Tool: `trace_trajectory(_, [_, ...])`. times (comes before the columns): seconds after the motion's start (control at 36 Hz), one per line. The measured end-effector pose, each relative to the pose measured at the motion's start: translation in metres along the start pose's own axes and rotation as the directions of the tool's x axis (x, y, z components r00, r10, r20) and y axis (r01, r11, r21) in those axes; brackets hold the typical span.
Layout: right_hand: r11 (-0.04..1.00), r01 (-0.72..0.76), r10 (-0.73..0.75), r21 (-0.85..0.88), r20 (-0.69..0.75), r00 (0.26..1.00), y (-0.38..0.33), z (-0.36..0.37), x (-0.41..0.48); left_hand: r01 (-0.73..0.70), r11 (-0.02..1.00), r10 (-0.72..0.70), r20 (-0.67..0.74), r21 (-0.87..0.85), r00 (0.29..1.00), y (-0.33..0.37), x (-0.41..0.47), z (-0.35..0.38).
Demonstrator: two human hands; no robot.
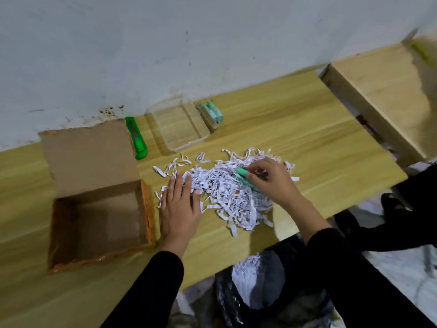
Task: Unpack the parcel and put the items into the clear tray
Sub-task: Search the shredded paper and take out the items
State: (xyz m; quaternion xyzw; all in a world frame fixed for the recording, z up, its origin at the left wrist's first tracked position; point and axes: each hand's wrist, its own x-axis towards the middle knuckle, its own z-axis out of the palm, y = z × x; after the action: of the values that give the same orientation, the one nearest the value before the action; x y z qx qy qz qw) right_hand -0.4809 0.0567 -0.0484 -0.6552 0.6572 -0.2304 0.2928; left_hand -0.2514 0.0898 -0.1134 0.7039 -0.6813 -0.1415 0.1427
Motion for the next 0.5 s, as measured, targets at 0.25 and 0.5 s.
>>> trace_trajectory(0.25, [0.996, -0.07, 0.07, -0.051, -0.018, 0.997, 0.028, -0.009, -0.031, 0.011, 0.999, -0.011, -0.005, -0.037, 1.0, 0.002, -0.003, -0.003])
trace_trajectory(0.5, [0.995, 0.032, -0.05, -0.092, -0.2, 0.979, 0.019, -0.016, -0.032, 0.013, 0.998, -0.013, 0.006, -0.055, 1.0, 0.002, -0.004, -0.004])
